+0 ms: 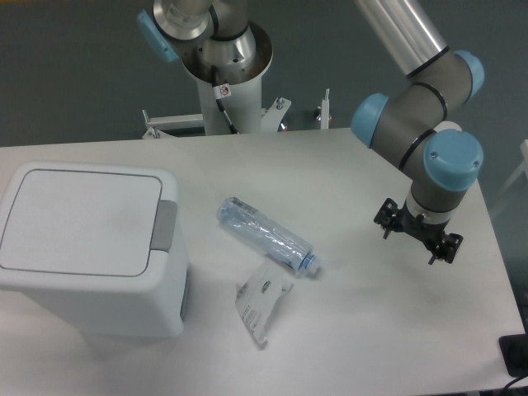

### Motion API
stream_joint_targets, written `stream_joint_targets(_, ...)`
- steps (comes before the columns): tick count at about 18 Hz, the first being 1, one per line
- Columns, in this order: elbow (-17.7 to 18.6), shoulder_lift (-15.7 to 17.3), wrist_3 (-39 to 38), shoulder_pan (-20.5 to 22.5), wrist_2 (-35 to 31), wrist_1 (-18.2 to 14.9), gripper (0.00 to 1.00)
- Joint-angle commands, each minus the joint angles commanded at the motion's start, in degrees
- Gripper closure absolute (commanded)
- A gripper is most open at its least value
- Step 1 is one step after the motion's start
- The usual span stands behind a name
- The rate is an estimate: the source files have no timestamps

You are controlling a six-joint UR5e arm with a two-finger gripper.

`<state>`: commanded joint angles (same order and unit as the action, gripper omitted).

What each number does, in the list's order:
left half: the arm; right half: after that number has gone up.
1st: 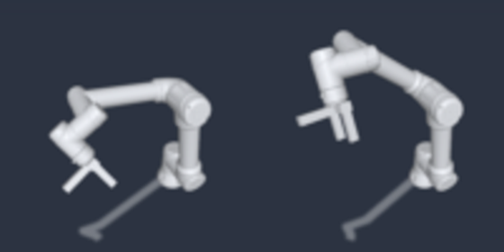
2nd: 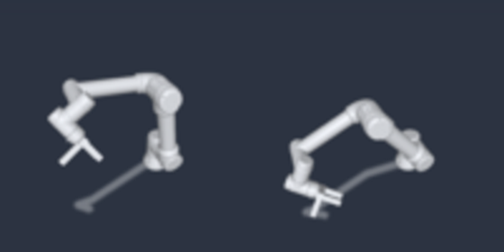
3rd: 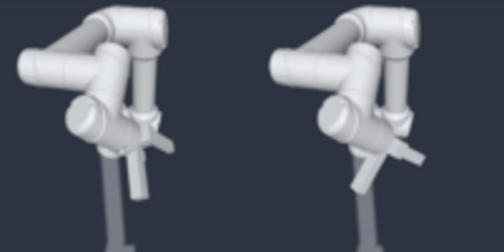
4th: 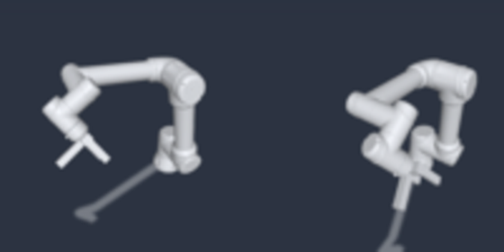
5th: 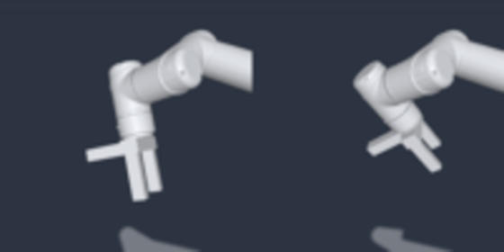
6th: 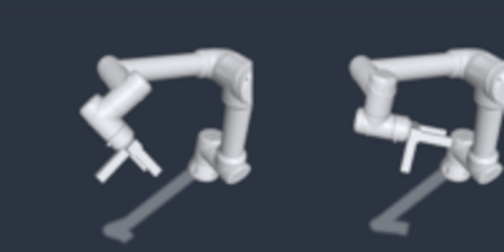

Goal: Open the trash can

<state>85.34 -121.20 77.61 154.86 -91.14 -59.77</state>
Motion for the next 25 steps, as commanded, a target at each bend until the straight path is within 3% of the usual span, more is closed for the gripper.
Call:
stream_joint_targets(6, -0.09, 0.09, -0.35, -0.09, 0.61, 0.0, 0.0)
stream_joint_targets(13, -1.49, 3.16, -18.7, -0.61, 8.25, -0.7, 0.0)
stream_joint_targets(19, -1.23, 7.46, -41.01, -6.93, 11.34, -0.88, 0.0)
stream_joint_targets(25, 0.7, 13.17, -43.15, -10.19, 16.25, -1.06, 0.0)
